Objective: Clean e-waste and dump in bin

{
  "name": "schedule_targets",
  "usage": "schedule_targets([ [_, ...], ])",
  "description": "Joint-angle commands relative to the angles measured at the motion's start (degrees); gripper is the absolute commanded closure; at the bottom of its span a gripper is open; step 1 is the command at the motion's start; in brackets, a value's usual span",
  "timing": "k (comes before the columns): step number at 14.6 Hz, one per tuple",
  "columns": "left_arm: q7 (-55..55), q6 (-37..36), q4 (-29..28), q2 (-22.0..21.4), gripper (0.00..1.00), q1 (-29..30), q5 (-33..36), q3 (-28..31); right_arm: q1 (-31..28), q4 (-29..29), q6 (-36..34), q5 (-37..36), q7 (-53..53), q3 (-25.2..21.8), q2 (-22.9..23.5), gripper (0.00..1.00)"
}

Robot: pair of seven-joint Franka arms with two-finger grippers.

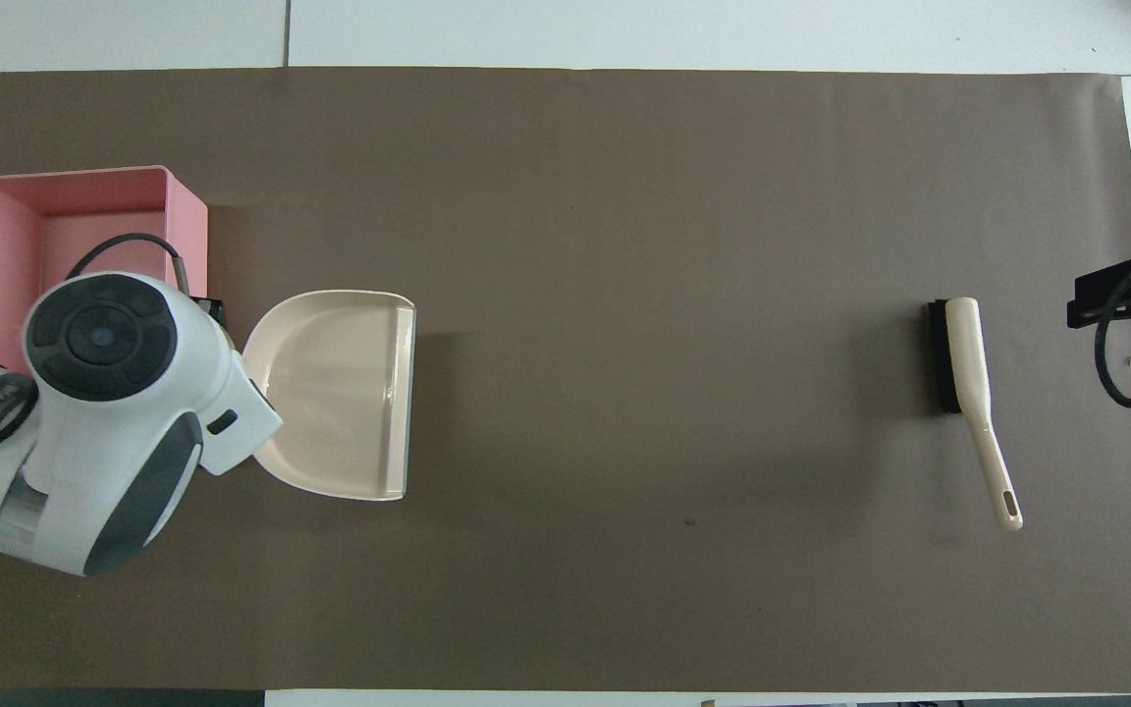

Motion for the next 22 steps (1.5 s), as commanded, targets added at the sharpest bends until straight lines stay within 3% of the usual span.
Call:
schedule_targets([
  [1, -9.5, 4.7, -1.2, 3.7, 1.0, -6.7, -0.8, 1.1, 0.3, 0.0, 0.3, 0.6, 1.2, -0.4, -0.1, 0.01],
  [5, -13.8, 11.6, -1.2, 9.1, 1.0, -9.8, -0.8, 1.2, -1.8, -0.1, -0.2, 0.7, 1.1, 0.3, -0.3, 0.01],
  [8, -13.9, 12.6, -1.2, 10.0, 1.0, -10.1, -0.8, 1.1, -3.0, -0.2, -0.3, 0.7, 1.1, 2.3, -0.4, 0.01],
  [12, -15.3, 13.0, -0.8, 10.8, 0.98, -12.4, -0.9, 1.1, -1.0, -0.3, -0.3, 0.7, 1.1, 0.7, -0.4, 0.01],
  [13, -15.3, 12.9, -0.8, 10.7, 0.77, -12.4, -0.9, 1.1, -1.1, -0.3, -0.3, 0.7, 1.1, 0.8, -0.4, 0.01],
  [16, -16.7, 10.4, -0.4, 9.1, 0.32, -12.7, -0.9, 1.2, -1.3, -0.1, -0.3, 0.9, 0.7, 0.8, -0.4, 0.01],
  [17, -18.9, 8.7, 0.2, 8.2, 0.09, -12.6, -0.9, 1.2, -1.3, 0.4, -0.9, 2.3, 1.0, 0.8, -0.3, 0.01],
  [18, -22.4, 6.5, 0.3, 7.3, 0.01, -12.2, -0.9, 1.2, -1.3, 1.6, -2.3, 3.5, 0.9, 0.7, 0.0, 0.01],
  [22, -38.0, 0.8, 1.0, 3.9, 0.01, -8.2, -0.9, 1.6, -0.8, 1.8, -0.3, 2.7, -0.4, 0.8, 0.4, 0.01],
])
